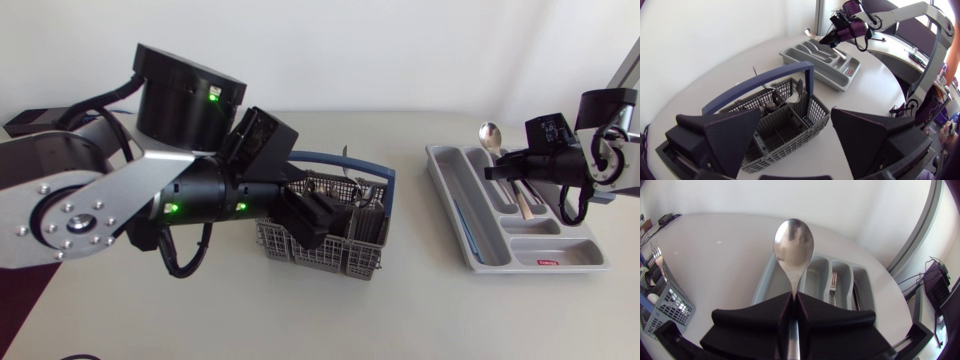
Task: Sort the cutlery from the basket into the organizer compartments.
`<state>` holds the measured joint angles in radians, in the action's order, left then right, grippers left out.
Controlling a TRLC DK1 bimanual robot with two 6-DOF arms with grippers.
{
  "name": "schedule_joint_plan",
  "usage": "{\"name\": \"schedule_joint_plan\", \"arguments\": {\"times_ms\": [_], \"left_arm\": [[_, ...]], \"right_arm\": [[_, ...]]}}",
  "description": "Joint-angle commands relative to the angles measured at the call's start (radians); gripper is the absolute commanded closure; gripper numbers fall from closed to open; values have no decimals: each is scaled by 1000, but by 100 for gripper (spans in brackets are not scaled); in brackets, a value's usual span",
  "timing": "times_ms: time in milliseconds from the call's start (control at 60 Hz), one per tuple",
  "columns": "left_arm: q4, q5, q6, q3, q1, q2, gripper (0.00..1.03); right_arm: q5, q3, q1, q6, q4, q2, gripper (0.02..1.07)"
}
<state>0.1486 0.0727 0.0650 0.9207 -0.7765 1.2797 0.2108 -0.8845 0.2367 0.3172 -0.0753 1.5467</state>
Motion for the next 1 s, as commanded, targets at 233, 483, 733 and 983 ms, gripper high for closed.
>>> {"name": "schedule_joint_plan", "arguments": {"times_ms": [233,483,733,983], "left_arm": [[-192,-2,35,-80,-33,67,7],[-300,-2,50,-105,-40,144,7],[-363,-2,64,-97,-41,204,7],[-428,-2,67,-102,-43,241,7]], "right_arm": [[-7,-199,33,-73,-23,250,99],[-51,-314,32,-118,-15,408,99],[-62,-386,36,-150,-6,513,99],[-65,-439,39,-155,52,570,99]]}}
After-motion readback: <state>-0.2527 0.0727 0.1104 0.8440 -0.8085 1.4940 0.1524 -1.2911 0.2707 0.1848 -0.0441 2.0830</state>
